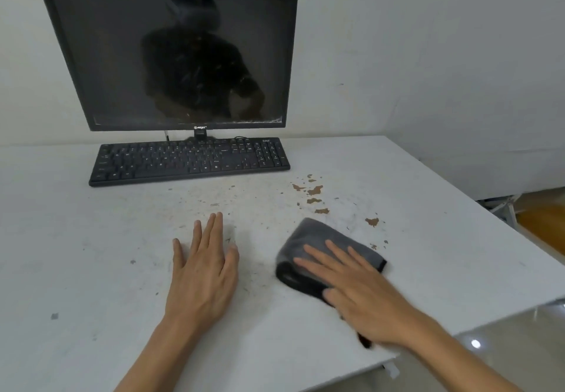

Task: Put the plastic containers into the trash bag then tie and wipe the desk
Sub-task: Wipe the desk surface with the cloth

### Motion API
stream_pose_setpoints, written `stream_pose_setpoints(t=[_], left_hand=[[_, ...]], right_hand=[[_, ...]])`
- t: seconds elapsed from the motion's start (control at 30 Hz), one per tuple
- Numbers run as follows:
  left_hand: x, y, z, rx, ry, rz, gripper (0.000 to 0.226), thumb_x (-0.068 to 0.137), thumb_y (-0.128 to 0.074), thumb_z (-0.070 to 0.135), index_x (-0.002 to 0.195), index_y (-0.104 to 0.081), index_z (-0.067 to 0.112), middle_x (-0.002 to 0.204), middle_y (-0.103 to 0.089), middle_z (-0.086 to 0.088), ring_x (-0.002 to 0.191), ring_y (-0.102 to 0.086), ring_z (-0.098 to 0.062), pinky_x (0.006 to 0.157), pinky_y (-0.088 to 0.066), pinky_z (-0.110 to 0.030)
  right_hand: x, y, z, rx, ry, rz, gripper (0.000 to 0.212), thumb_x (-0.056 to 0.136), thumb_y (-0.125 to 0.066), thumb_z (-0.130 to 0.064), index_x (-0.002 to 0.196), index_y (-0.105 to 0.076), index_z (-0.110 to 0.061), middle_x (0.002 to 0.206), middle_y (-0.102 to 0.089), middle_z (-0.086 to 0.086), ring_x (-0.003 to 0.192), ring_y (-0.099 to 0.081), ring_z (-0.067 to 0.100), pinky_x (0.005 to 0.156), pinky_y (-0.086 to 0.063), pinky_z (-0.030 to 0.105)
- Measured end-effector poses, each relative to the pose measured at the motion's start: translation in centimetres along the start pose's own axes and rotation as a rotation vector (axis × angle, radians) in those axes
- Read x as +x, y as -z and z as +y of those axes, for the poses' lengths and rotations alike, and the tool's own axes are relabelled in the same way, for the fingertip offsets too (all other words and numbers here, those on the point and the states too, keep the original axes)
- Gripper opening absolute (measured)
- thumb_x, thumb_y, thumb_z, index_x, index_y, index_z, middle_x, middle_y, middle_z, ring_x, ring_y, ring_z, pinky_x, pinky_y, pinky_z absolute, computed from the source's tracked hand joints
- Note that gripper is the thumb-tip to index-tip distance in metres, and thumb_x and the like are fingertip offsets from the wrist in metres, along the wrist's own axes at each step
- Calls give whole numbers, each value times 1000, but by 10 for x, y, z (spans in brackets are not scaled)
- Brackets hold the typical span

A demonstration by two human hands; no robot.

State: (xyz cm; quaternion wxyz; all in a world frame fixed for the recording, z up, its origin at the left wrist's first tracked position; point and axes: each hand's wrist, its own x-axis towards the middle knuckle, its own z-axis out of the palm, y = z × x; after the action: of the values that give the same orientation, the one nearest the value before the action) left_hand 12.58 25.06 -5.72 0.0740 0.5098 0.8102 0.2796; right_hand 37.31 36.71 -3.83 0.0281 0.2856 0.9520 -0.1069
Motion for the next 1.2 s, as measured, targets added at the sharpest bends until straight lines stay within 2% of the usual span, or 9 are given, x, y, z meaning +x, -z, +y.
stream_pose_setpoints(t=[0.13, 0.27, 0.43, 0.6, 0.73, 0.83, 0.9, 1.07, 1.2], left_hand=[[3, -4, -1, 46, -26, -51, 78, 88, 5, 58, 157, 16, 23, 165, 14, 10, 149, 22, -7, 124, 12, -43], [8, -8, 6, 132, -56, -95, 71, 97, -3, 54, 156, 19, 20, 165, 18, 8, 149, 22, -7, 124, 10, -42], [8, -5, 5, 132, -58, -124, 73, 96, -2, 56, 156, 18, 20, 166, 16, 7, 149, 20, -5, 124, 10, -40], [16, -9, 16, 230, -64, -151, 72, 99, -10, 56, 159, 3, 19, 168, 5, 2, 153, 11, -13, 124, 6, -46], [43, -23, 49, 214, -167, -197, 69, 100, -15, 57, 159, -5, 23, 168, -1, 3, 154, 7, -14, 124, 6, -46], [65, -40, 69, 217, -271, -258, 68, 100, -16, 58, 159, -6, 26, 168, 0, 4, 154, 7, -14, 124, 6, -46], [76, -51, 76, 233, -312, -287, 69, 100, -18, 59, 159, -7, 26, 168, -1, 5, 154, 6, -14, 125, 5, -46], [82, -63, 73, 224, -323, -218, 69, 97, -19, 61, 157, -18, 27, 167, -10, 7, 154, -4, -14, 125, -1, -46], [81, -65, 72, 211, -323, -193, 70, 96, -17, 62, 157, -18, 27, 167, -10, 8, 154, -4, -13, 125, -3, -46]], right_hand=[[21, 13, 52, 12, -189, 43, 55, 108, -19, -32, 152, 3, -56, 161, 15, -30, 151, 18, 6, 124, 9, 36], [94, 21, 40, 29, -358, 61, 55, 105, -13, -36, 158, 0, -45, 166, 9, -16, 154, 12, 27, 123, 8, 50], [128, 18, -19, 16, -237, 6, 56, 104, -12, -41, 159, -2, -41, 167, 6, -13, 152, 13, 38, 120, 12, 60], [52, 8, -29, 46, -48, 11, 55, 105, -17, -35, 158, -4, -46, 166, 5, -20, 153, 17, 30, 120, 12, 57], [-2, 6, -4, 40, -77, -4, 55, 106, -19, -35, 156, -1, -51, 165, 8, -25, 152, 21, 29, 120, 16, 55], [-26, 8, 29, 52, -208, 18, 55, 106, -18, -35, 154, 0, -54, 164, 10, -26, 151, 22, 31, 120, 15, 54], [-34, 12, 58, 88, -372, 51, 54, 106, -18, -37, 154, -2, -53, 164, 10, -24, 151, 20, 35, 121, 12, 56], [-4, 19, 116, 172, -756, 191, 54, 102, -22, -44, 155, -13, -42, 168, 4, -12, 150, 13, 46, 118, 8, 65], [59, 32, 147, 170, -843, 221, 64, 98, -21, -60, 158, -12, -38, 169, 2, -7, 152, 13, 40, 118, 9, 63]])
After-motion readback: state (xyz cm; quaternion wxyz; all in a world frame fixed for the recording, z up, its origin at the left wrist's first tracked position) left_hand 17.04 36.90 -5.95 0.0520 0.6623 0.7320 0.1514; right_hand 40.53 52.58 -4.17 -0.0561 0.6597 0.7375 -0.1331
